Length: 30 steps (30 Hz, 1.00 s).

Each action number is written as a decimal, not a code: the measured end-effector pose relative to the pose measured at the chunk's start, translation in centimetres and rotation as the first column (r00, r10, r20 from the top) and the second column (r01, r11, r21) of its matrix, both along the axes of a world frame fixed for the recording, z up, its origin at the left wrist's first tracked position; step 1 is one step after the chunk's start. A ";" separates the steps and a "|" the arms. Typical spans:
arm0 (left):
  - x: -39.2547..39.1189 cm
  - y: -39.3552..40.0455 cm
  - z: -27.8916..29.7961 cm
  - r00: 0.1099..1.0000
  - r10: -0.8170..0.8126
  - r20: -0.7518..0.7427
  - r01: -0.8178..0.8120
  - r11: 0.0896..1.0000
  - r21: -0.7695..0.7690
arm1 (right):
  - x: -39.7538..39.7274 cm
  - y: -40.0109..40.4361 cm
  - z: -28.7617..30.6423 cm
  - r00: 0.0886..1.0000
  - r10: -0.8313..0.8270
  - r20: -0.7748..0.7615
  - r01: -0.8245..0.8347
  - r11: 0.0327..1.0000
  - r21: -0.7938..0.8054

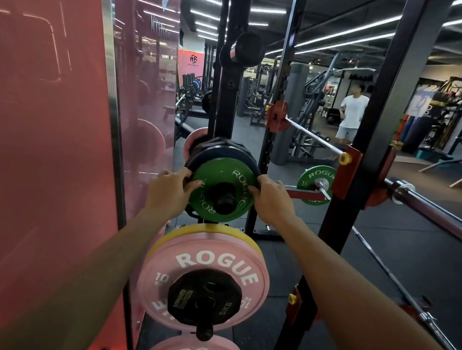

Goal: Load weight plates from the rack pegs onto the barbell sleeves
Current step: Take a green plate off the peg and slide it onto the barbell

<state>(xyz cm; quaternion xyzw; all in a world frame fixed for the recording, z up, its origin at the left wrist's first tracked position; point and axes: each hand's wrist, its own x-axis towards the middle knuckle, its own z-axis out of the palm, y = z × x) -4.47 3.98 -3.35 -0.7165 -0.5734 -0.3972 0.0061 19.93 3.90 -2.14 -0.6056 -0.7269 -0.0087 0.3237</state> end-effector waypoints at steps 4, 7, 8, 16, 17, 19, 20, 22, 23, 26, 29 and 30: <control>-0.3 -1.4 -0.5 0.989 0.044 -0.144 -0.044 0.999 0.005 | -0.2 -1.5 0.2 1.000 0.023 -0.001 -0.023 1.000 0.013; -0.7 -2.6 -1.2 0.980 0.048 -0.194 -0.038 0.998 0.054 | 0.4 -3.0 0.5 0.998 0.034 0.053 -0.037 0.998 0.050; -0.8 -3.1 -1.4 0.977 0.048 -0.207 -0.032 0.996 0.078 | 0.5 -3.6 0.5 0.997 0.040 0.073 -0.044 0.997 0.056; -0.3 -7.4 -2.1 0.972 0.030 -0.234 0.025 0.974 0.227 | 2.0 -8.9 -1.0 0.993 0.111 -0.035 -0.110 0.993 0.040; 0.1 -8.0 -1.9 0.972 0.027 -0.234 0.030 0.971 0.236 | 2.4 -9.6 -1.1 0.993 0.110 -0.046 -0.109 0.993 0.040; 1.5 -9.3 -1.2 0.969 0.026 -0.245 0.037 0.968 0.247 | 3.6 -11.1 -0.8 0.993 0.094 -0.076 -0.091 0.995 0.039; 2.3 -9.9 -0.7 0.967 0.022 -0.254 0.043 0.967 0.250 | 4.4 -11.9 -0.7 0.993 0.079 -0.088 -0.076 0.996 0.042; 4.3 -11.1 0.0 0.964 0.003 -0.265 0.066 0.965 0.252 | 6.2 -13.6 -0.3 0.993 0.045 -0.110 -0.040 0.998 0.047; 5.5 -11.7 0.3 0.963 -0.008 -0.268 0.078 0.964 0.254 | 7.2 -14.6 -0.1 0.992 0.027 -0.121 -0.021 0.999 0.048; 10.0 -13.5 0.7 0.960 -0.057 -0.274 0.131 0.957 0.260 | 11.3 -18.3 -0.1 0.991 -0.045 -0.125 0.055 0.995 0.078; 16.1 -16.0 0.7 0.953 -0.146 -0.266 0.213 0.946 0.243 | 16.8 -23.2 -0.2 0.977 -0.146 -0.156 0.160 0.984 0.079; 18.4 -17.0 0.7 0.948 -0.178 -0.264 0.242 0.941 0.236 | 18.9 -25.0 -0.4 0.971 -0.179 -0.160 0.193 0.978 0.075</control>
